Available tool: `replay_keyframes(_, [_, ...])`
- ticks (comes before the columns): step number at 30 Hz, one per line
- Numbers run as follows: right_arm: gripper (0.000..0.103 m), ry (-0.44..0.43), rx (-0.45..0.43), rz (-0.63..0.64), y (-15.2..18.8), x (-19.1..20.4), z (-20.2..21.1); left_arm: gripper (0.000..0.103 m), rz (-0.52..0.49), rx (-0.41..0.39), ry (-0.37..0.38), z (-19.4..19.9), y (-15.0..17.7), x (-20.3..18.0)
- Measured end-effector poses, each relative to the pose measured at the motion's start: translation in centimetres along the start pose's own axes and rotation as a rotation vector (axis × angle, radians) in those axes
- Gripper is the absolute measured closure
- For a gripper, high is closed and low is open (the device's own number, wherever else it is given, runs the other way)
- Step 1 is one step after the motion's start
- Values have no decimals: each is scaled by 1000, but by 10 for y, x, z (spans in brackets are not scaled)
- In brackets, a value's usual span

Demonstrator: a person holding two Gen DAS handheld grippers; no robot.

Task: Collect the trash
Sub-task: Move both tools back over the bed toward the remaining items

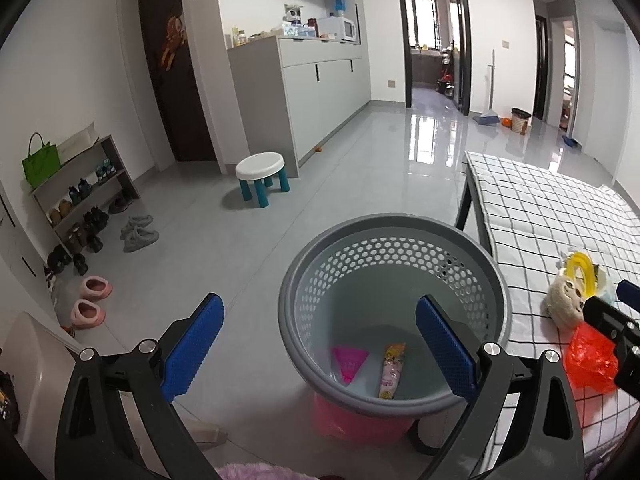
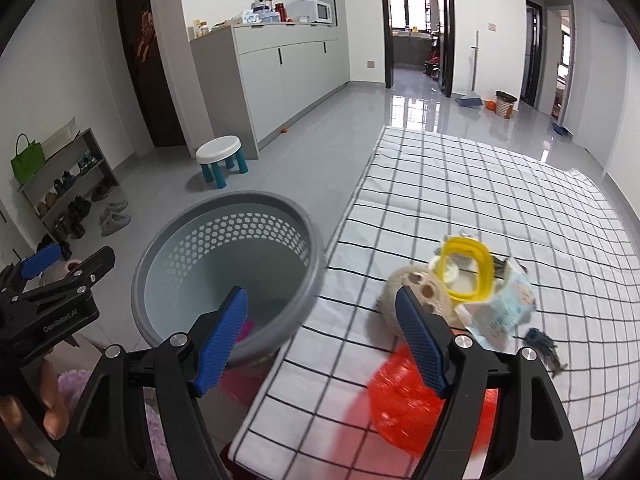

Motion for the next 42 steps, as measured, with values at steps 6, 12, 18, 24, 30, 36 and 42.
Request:
replay_keyframes(6, [29, 17, -11, -34, 6, -28, 18, 8, -19, 7, 43, 12, 8, -27])
replay_keyframes(12, [29, 42, -13, -48, 11, -55, 27, 8, -40, 17, 96, 19, 15, -63])
replay_keyframes(18, [29, 88, -6, -45, 18, -89, 33, 7, -65, 27, 161, 23, 18, -105])
replay_keyframes(24, [29, 125, 6, -77, 28, -132, 37, 7, -96, 41, 210, 23, 21, -145])
replay_keyframes(30, [29, 158, 18, -97, 38, -168, 37, 7, -118, 50, 247, 25, 23, -178])
replay_keyframes(36, [29, 174, 37, -112, 45, -192, 32, 7, -136, 65, 273, 22, 25, -202])
replay_keyframes(42, [29, 177, 54, -127, 49, -209, 24, 7, -144, 77, 285, 19, 27, -217])
Point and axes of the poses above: each gripper's, at about its wrist camera, not at the fingertips, and z roughly against the way its jaws point, x to its left, y to its underside, the point moved 9 cm from there along -z, roughly the way its jaws point, and after that the axes turned 13 degrees about y, right-handed, at the moved point
